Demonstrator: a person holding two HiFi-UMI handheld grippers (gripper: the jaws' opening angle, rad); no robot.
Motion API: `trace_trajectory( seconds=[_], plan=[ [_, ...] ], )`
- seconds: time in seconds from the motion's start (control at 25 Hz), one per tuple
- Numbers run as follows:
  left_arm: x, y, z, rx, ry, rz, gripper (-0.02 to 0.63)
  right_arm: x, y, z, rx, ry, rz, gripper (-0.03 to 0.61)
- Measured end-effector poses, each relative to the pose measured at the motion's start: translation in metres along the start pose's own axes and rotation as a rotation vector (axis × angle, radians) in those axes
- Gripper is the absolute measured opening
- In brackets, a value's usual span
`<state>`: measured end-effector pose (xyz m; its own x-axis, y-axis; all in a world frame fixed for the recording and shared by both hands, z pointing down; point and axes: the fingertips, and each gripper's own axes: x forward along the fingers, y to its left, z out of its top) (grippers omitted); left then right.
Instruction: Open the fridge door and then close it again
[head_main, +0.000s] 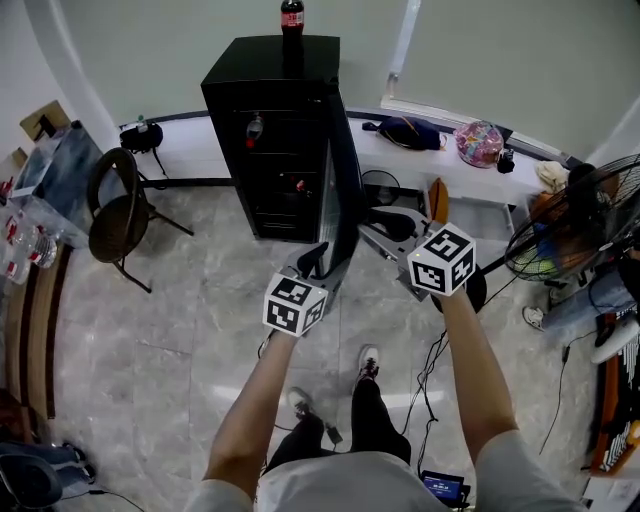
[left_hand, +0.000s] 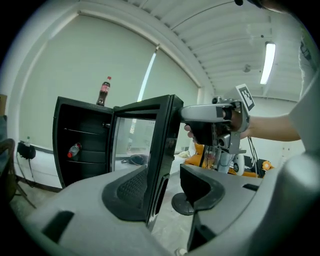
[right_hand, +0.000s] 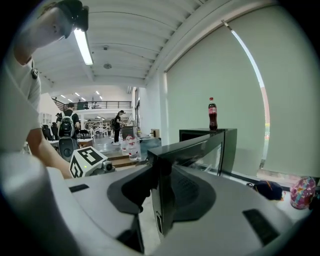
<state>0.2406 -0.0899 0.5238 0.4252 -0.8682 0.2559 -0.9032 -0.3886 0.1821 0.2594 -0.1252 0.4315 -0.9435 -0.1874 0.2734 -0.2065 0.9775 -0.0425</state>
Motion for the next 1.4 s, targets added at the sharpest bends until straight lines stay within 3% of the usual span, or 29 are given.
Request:
trace_trajectory(
  seconds=[0.12,0.24,0.64,1.16,1.24,1.4],
  plan=[
    [-0.005,0.011,-0.003,0.009,0.002,0.016,0.192,0.014,0.011,0.003,0.006,-0.013,0.025,0.104],
    [-0.011,0.023,-0.006,0.017,0.002,0.032,0.263,0.031,0.022,0.006,0.007,-0.018,0.048,0.103],
    [-0.039,0.084,-0.002,0.011,0.019,0.094,0.275,0.095,0.053,0.026,0.020,-0.024,0.082,0.100],
    [-0.075,0.191,0.005,-0.021,0.063,0.236,0.255,0.193,0.076,0.052,0.005,-0.022,0.166,0.087],
    [-0.079,0.209,0.007,-0.017,0.068,0.245,0.202,0.206,0.075,0.054,0.007,-0.022,0.176,0.085],
    [-0.081,0.232,0.008,0.021,0.080,0.220,0.200,0.225,0.056,0.059,-0.021,-0.015,0.143,0.087]
  ],
)
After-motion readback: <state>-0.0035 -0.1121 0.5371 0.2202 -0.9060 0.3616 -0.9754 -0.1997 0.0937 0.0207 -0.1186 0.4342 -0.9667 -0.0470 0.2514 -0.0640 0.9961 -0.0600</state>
